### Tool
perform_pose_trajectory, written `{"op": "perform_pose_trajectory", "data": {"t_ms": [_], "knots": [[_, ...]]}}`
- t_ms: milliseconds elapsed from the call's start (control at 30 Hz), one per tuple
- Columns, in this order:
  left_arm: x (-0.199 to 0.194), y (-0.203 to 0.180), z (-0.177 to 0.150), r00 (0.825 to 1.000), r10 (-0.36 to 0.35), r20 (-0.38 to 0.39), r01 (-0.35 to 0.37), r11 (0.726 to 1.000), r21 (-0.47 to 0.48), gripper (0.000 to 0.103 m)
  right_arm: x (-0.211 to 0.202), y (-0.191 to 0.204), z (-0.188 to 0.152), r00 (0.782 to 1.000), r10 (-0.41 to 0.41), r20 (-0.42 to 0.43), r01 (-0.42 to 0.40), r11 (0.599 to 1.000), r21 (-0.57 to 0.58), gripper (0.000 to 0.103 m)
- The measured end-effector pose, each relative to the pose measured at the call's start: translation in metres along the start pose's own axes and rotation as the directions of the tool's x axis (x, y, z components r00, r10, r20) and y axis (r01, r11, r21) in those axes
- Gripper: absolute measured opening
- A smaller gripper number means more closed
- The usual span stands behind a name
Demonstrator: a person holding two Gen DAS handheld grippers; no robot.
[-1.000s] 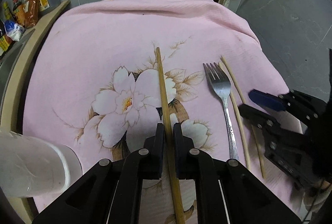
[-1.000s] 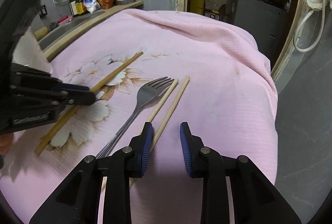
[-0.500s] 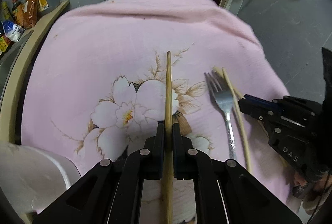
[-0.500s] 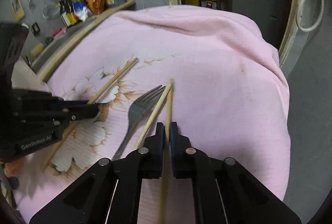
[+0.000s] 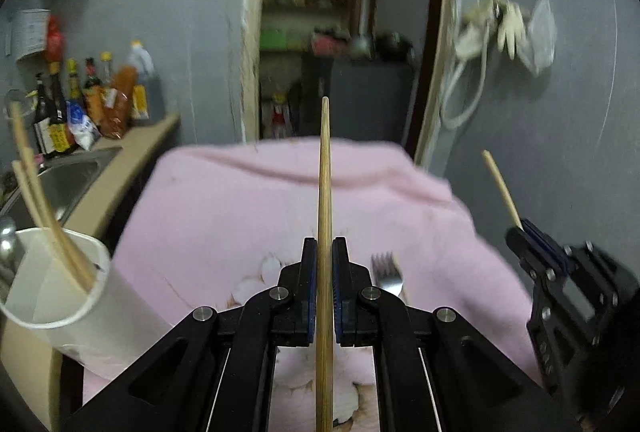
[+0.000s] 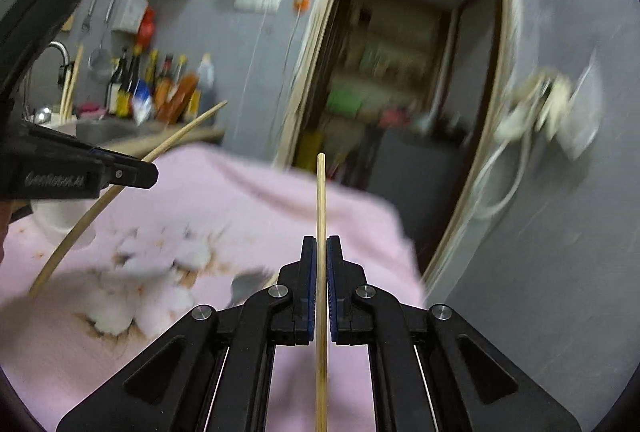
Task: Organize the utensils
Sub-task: 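Lift both held chopsticks up over the white caddy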
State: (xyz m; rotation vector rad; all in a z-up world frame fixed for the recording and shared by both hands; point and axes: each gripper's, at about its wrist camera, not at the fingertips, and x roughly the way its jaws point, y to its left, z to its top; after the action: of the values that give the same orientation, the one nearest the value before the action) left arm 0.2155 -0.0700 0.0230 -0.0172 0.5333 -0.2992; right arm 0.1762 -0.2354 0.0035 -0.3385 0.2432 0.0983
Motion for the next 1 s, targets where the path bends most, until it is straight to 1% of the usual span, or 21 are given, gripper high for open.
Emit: {"op": "perform_pose_trajectory", "data": {"t_ms": [67, 100, 167, 267, 333, 433, 567, 600, 633, 733, 800, 867, 900, 967, 1000], "knots": [[-0.015, 0.000, 0.003, 0.997, 0.020, 0.079, -0.020, 1.000, -0.001, 0.005, -0.011, 0.004, 0.006, 0.996, -0.044, 0.071, 0.045, 0.999, -0.013, 0.003], [-0.023, 0.000, 0.004, 0.992, 0.028, 0.120, -0.028, 1.000, 0.000, 0.005, -0.015, 0.005, 0.008, 0.994, -0.057, 0.094, 0.059, 0.998, -0.014, 0.003], [-0.032, -0.001, 0.012, 0.984, 0.035, 0.176, -0.035, 0.999, -0.001, 0.005, -0.023, 0.009, 0.015, 0.985, -0.085, 0.150, 0.087, 0.996, -0.010, 0.003], [-0.053, 0.004, 0.021, 0.965, 0.034, 0.258, -0.032, 0.999, -0.011, 0.005, -0.038, 0.013, 0.028, 0.964, -0.115, 0.241, 0.117, 0.993, 0.005, 0.003], [-0.063, 0.009, 0.026, 0.955, 0.031, 0.294, -0.027, 0.999, -0.019, 0.005, -0.043, 0.017, 0.037, 0.950, -0.119, 0.290, 0.119, 0.993, 0.017, 0.003], [-0.085, 0.023, 0.034, 0.939, 0.034, 0.342, -0.022, 0.999, -0.037, 0.005, -0.051, 0.021, 0.056, 0.931, -0.101, 0.350, 0.092, 0.995, 0.042, 0.003], [-0.112, 0.047, 0.046, 0.915, 0.071, 0.398, -0.053, 0.997, -0.056, 0.005, -0.054, 0.034, 0.083, 0.911, -0.038, 0.411, 0.005, 0.997, 0.083, 0.003], [-0.119, 0.053, 0.047, 0.910, 0.081, 0.407, -0.061, 0.996, -0.062, 0.005, -0.052, 0.039, 0.093, 0.906, -0.008, 0.423, -0.038, 0.994, 0.099, 0.003], [-0.124, 0.061, 0.050, 0.904, 0.096, 0.416, -0.072, 0.995, -0.072, 0.005, -0.052, 0.044, 0.099, 0.905, 0.011, 0.426, -0.062, 0.992, 0.106, 0.003], [-0.140, 0.086, 0.055, 0.890, 0.144, 0.433, -0.107, 0.988, -0.109, 0.005, -0.044, 0.062, 0.121, 0.892, 0.079, 0.446, -0.148, 0.981, 0.123, 0.003], [-0.148, 0.101, 0.057, 0.882, 0.174, 0.438, -0.129, 0.983, -0.131, 0.005, -0.038, 0.077, 0.138, 0.879, 0.135, 0.457, -0.214, 0.969, 0.125, 0.003], [-0.154, 0.119, 0.060, 0.871, 0.214, 0.443, -0.158, 0.974, -0.161, 0.005, -0.032, 0.086, 0.151, 0.861, 0.197, 0.469, -0.290, 0.947, 0.136, 0.003], [-0.156, 0.129, 0.061, 0.866, 0.230, 0.444, -0.168, 0.970, -0.176, 0.005, -0.027, 0.093, 0.160, 0.846, 0.240, 0.477, -0.348, 0.925, 0.151, 0.003], [-0.157, 0.147, 0.062, 0.860, 0.264, 0.437, -0.189, 0.960, -0.209, 0.005, -0.020, 0.102, 0.169, 0.820, 0.298, 0.488, -0.425, 0.889, 0.170, 0.003], [-0.156, 0.156, 0.061, 0.858, 0.279, 0.431, -0.195, 0.954, -0.228, 0.005, -0.013, 0.108, 0.175, 0.801, 0.336, 0.495, -0.473, 0.862, 0.180, 0.003]]}}
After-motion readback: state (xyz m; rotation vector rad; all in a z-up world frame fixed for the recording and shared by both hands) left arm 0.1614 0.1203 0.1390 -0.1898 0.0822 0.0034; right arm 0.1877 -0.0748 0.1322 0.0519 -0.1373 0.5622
